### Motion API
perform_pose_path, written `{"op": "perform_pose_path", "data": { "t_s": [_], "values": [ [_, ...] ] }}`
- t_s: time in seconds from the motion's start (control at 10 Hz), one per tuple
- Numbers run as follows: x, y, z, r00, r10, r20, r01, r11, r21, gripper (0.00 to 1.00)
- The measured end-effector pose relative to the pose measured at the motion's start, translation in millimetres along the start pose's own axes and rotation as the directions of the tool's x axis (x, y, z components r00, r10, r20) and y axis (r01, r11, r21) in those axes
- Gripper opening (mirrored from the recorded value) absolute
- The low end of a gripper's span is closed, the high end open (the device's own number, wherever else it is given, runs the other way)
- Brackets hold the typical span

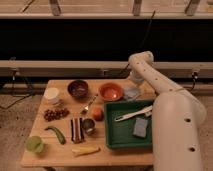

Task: Place towel in tray

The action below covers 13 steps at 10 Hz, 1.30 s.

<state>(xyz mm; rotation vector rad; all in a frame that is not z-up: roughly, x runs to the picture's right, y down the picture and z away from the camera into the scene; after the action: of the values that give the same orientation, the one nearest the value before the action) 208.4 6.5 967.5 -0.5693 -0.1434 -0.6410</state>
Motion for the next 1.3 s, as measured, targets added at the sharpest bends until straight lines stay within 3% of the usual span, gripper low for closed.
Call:
{"op": "perform_pose_path", "data": {
  "t_s": [0.6,1.0,1.3],
  "values": [
    [-15,7,32,0.999,-0.033,-0.015,0.032,0.997,-0.068,0.79],
    [-20,19,45,0.999,-0.053,-0.007,0.052,0.992,-0.111,0.42],
    [-21,20,41,0.999,-0.054,-0.001,0.053,0.992,-0.113,0.14]
  ]
}}
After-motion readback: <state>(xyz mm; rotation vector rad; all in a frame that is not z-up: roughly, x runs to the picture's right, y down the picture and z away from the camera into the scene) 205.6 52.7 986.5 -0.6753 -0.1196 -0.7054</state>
